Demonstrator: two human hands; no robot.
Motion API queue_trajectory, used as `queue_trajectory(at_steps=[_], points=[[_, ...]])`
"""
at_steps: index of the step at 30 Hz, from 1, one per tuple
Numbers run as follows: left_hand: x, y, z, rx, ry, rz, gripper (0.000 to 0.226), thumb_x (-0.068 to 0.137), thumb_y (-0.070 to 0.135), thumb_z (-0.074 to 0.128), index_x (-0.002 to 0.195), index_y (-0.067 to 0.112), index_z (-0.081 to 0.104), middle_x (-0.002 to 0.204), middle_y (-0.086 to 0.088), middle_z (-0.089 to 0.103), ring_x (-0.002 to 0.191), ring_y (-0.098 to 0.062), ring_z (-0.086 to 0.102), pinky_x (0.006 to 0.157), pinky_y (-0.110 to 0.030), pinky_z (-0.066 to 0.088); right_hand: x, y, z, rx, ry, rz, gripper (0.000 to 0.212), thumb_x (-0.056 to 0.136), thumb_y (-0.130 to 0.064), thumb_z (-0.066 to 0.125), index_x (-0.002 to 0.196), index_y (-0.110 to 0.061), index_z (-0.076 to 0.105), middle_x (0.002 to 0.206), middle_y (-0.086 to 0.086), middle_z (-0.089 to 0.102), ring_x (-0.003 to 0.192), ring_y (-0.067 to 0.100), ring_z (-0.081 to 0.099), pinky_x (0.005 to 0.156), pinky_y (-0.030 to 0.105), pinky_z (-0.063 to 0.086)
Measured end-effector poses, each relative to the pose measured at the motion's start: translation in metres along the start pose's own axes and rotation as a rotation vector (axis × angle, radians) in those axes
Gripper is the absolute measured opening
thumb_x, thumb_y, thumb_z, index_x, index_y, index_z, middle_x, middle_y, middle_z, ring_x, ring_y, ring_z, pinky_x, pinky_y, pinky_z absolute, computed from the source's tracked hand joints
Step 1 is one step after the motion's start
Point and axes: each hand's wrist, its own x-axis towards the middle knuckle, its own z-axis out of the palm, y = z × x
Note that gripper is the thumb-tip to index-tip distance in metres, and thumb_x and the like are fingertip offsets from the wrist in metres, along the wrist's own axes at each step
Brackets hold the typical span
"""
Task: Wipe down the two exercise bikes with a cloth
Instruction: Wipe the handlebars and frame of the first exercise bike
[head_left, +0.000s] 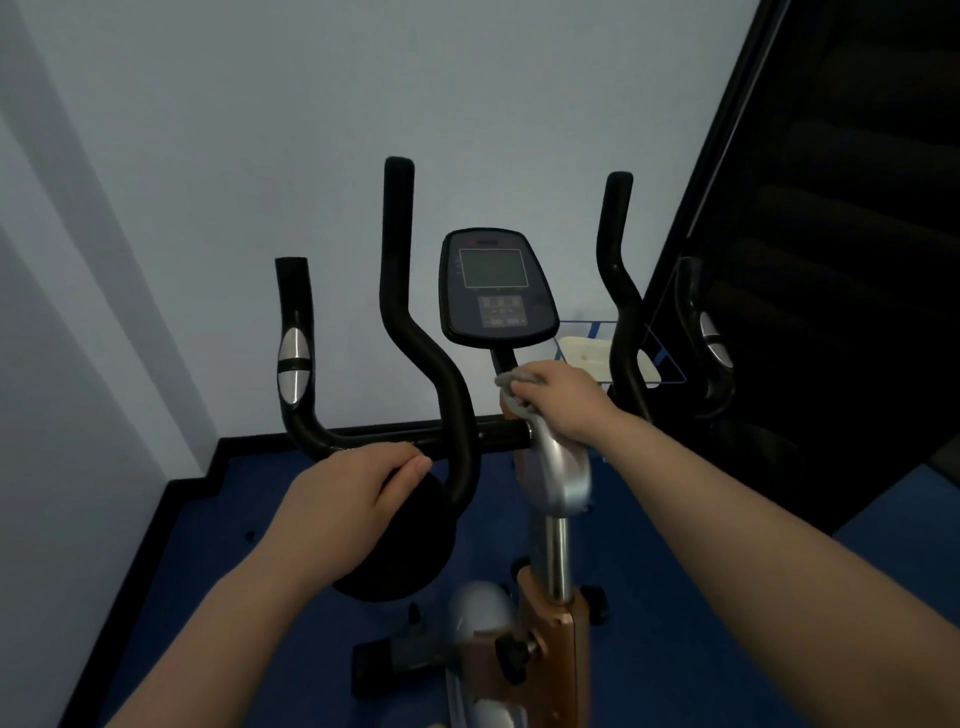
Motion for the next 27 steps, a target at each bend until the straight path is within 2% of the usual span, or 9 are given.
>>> queue_trajectory(at_steps=[2, 6, 8, 11, 14, 18, 22, 24, 27], points=[[0.0, -0.001, 0.0, 0.012, 0.001, 0.001, 0.024, 0.097, 0.048, 0.039, 0.077, 0.048, 0.052, 0.074, 0.022, 0.06, 0.076, -0.002, 0.059, 0.07, -0.028, 0.048, -0.022, 0.009, 0.003, 0.147, 0.139, -0.09, 0.019, 0.095, -0.025, 0.057, 0.096, -0.039, 0.07, 0.093, -0.016, 0.069, 0.088, 0.001, 0.062, 0.076, 0.012, 0.045], [0.001, -0.002, 0.001, 0.035, 0.015, -0.004, 0.024, 0.096, 0.05, 0.037, 0.082, 0.044, 0.056, 0.075, 0.021, 0.061, 0.077, 0.0, 0.059, 0.071, -0.027, 0.048, -0.071, 0.027, 0.032, 0.21, 0.47, -0.316, 0.031, 0.096, -0.017, 0.06, 0.124, -0.027, 0.063, 0.131, -0.017, 0.054, 0.124, 0.0, 0.049, 0.104, 0.015, 0.038], [0.001, -0.002, 0.002, 0.034, 0.015, -0.002, 0.024, 0.096, 0.05, 0.037, 0.081, 0.045, 0.055, 0.074, 0.021, 0.061, 0.076, -0.001, 0.059, 0.07, -0.027, 0.047, -0.091, 0.034, 0.056, 0.241, 0.592, -0.292, 0.038, 0.096, -0.016, 0.057, 0.133, -0.021, 0.056, 0.146, -0.008, 0.043, 0.136, 0.006, 0.04, 0.112, 0.018, 0.032], [0.002, -0.002, 0.001, 0.027, 0.007, 0.004, 0.023, 0.095, 0.051, 0.036, 0.077, 0.047, 0.051, 0.072, 0.02, 0.06, 0.075, -0.003, 0.059, 0.069, -0.029, 0.048, -0.105, 0.03, 0.084, 0.291, 0.732, -0.178, 0.041, 0.099, -0.023, 0.049, 0.139, -0.021, 0.05, 0.153, -0.006, 0.034, 0.14, 0.006, 0.034, 0.112, 0.015, 0.028], [0.002, -0.002, 0.001, 0.036, 0.009, 0.006, 0.022, 0.095, 0.05, 0.037, 0.078, 0.047, 0.051, 0.072, 0.019, 0.06, 0.075, -0.003, 0.059, 0.068, -0.029, 0.047, -0.091, 0.014, 0.082, 0.278, 0.774, -0.129, 0.041, 0.099, -0.027, 0.047, 0.139, -0.02, 0.051, 0.152, -0.003, 0.035, 0.14, 0.008, 0.033, 0.113, 0.016, 0.028], [0.001, -0.002, 0.002, 0.066, 0.021, 0.005, 0.022, 0.097, 0.048, 0.039, 0.078, 0.047, 0.049, 0.072, 0.018, 0.06, 0.074, -0.003, 0.058, 0.065, -0.027, 0.045, -0.073, 0.007, 0.063, 0.201, 0.753, -0.104, 0.039, 0.099, -0.02, 0.053, 0.138, -0.019, 0.054, 0.15, -0.004, 0.039, 0.138, 0.005, 0.035, 0.112, 0.024, 0.033], [-0.001, -0.003, 0.003, 0.073, 0.029, -0.002, 0.022, 0.096, 0.05, 0.036, 0.081, 0.047, 0.051, 0.076, 0.021, 0.06, 0.076, 0.0, 0.058, 0.068, -0.027, 0.048, -0.103, 0.014, 0.089, 0.172, 0.792, -0.21, 0.043, 0.097, -0.02, 0.052, 0.14, -0.015, 0.05, 0.152, 0.003, 0.035, 0.142, 0.014, 0.031, 0.116, 0.021, 0.024], [-0.001, -0.003, 0.004, 0.077, 0.031, 0.005, 0.022, 0.096, 0.051, 0.036, 0.077, 0.049, 0.047, 0.074, 0.021, 0.059, 0.075, 0.0, 0.058, 0.066, -0.025, 0.046, -0.098, 0.012, 0.081, 0.213, 0.76, -0.178, 0.041, 0.098, -0.022, 0.052, 0.138, -0.017, 0.052, 0.15, 0.0, 0.037, 0.14, 0.009, 0.033, 0.114, 0.017, 0.025], [0.0, -0.003, 0.004, 0.096, 0.032, 0.004, 0.023, 0.096, 0.051, 0.035, 0.076, 0.049, 0.045, 0.074, 0.021, 0.058, 0.075, -0.002, 0.057, 0.062, -0.025, 0.042, -0.07, 0.0, 0.051, 0.177, 0.636, -0.105, 0.035, 0.099, -0.023, 0.053, 0.134, -0.018, 0.056, 0.141, -0.005, 0.047, 0.13, 0.007, 0.041, 0.11, 0.033, 0.038]])
